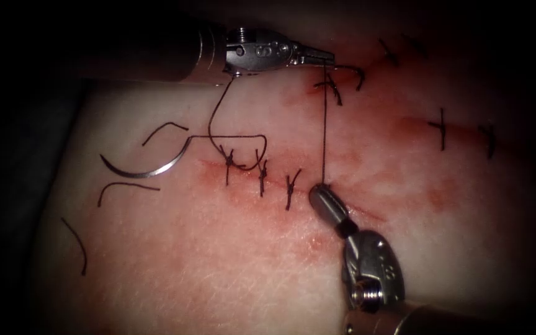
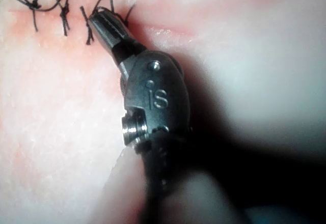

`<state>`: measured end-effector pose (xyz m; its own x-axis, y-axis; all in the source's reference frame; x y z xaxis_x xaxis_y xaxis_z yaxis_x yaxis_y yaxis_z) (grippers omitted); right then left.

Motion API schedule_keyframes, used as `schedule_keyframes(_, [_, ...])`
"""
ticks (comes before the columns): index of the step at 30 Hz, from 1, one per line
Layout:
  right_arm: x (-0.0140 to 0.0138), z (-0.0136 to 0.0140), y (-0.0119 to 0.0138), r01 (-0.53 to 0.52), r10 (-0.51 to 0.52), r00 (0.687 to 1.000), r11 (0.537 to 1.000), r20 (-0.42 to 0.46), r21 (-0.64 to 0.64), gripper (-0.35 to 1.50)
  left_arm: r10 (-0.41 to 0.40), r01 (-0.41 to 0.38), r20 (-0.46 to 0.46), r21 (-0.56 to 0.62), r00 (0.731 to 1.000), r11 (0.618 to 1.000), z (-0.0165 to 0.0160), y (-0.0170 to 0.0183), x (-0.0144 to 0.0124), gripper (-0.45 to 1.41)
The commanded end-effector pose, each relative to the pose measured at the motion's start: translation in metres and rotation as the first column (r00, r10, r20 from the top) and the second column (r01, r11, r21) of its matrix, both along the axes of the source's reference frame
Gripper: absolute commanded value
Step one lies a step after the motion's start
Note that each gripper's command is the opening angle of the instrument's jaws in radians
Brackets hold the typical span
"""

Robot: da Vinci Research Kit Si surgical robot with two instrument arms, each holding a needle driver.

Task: Wound Closure
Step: Tie the knot by moving the left hand up and the right hand down.

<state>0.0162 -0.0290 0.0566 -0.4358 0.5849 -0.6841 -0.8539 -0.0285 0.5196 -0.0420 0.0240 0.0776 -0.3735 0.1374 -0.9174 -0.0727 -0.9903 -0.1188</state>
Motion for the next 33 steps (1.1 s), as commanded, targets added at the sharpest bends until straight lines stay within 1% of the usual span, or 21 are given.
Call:
schedule_keyframes(1, [0.0007, 0.0007, -0.0009, 0.005, -0.005, 1.0, 1.0, 0.004, 0.001, -0.35, -0.008, 0.008, 0.005, -0.002, 1.0, 1.0, 0.0008, 0.0007, -0.0007, -0.45])
schedule_keyframes(4, [0.0007, 0.0007, -0.0012, 0.01, -0.01, 1.0, 1.0, 0.011, -0.001, -0.35, -0.018, 0.018, 0.01, -0.002, 1.0, 1.0, 0.0014, 0.0016, -0.0009, -0.45])
schedule_keyframes(7, [0.0008, 0.0005, -0.0017, 0.02, -0.02, 0.999, 1.0, 0.025, -0.001, -0.35, -0.03, 0.03, 0.015, -0.003, 0.999, 1.0, 0.0029, 0.0033, -0.0012, -0.45])
schedule_keyframes(11, [0.0009, 0.0003, -0.002, 0.036, -0.036, 0.999, 0.999, 0.031, -0.007, -0.35, -0.043, 0.043, 0.018, -0.003, 0.999, 0.999, 0.004, 0.0042, -0.0013, -0.45])
schedule_keyframes(12, [0.0013, 0.0003, -0.0026, 0.069, -0.067, 0.996, 0.997, 0.054, -0.035, -0.35, -0.057, 0.057, 0.021, -0.004, 0.998, 0.998, 0.0051, 0.0049, -0.0014, -0.45])
schedule_keyframes(16, [0.0017, 0.0004, -0.0034, 0.101, -0.097, 0.993, 0.993, 0.068, -0.062, -0.35, -0.08, 0.08, 0.032, -0.002, 0.996, 0.997, 0.0059, 0.0056, -0.0015, -0.45])
schedule_keyframes(17, [0.002, 0.0005, -0.0039, 0.123, -0.116, 0.99, 0.989, 0.084, -0.079, -0.35, -0.093, 0.093, 0.039, -0.006, 0.995, 0.996, 0.0064, 0.0061, -0.0016, -0.45])
schedule_keyframes(20, [0.0023, 0.0007, -0.0045, 0.137, -0.127, 0.986, 0.986, 0.105, -0.092, -0.35, -0.111, 0.112, 0.045, -0.01, 0.993, 0.994, 0.0069, 0.0069, -0.0017, -0.45])
schedule_keyframes(22, [0.0025, 0.001, -0.0052, 0.151, -0.136, 0.982, 0.982, 0.132, -0.11, -0.35, -0.137, 0.138, 0.046, -0.011, 0.989, 0.99, 0.008, 0.0079, -0.002, -0.45])
schedule_keyframes(28, [0.0023, 0.0015, -0.0061, 0.162, -0.144, 0.979, 0.98, 0.147, -0.113, -0.35, -0.157, 0.158, 0.038, -0.024, 0.987, 0.987, 0.0098, 0.0091, -0.0027, -0.45])
schedule_keyframes(33, [0.0026, 0.002, -0.0071, 0.196, -0.179, 0.97, 0.976, 0.164, -0.091, -0.35, -0.162, 0.162, 0.038, -0.018, 0.986, 0.987, 0.0109, 0.0092, -0.0024, -0.45])
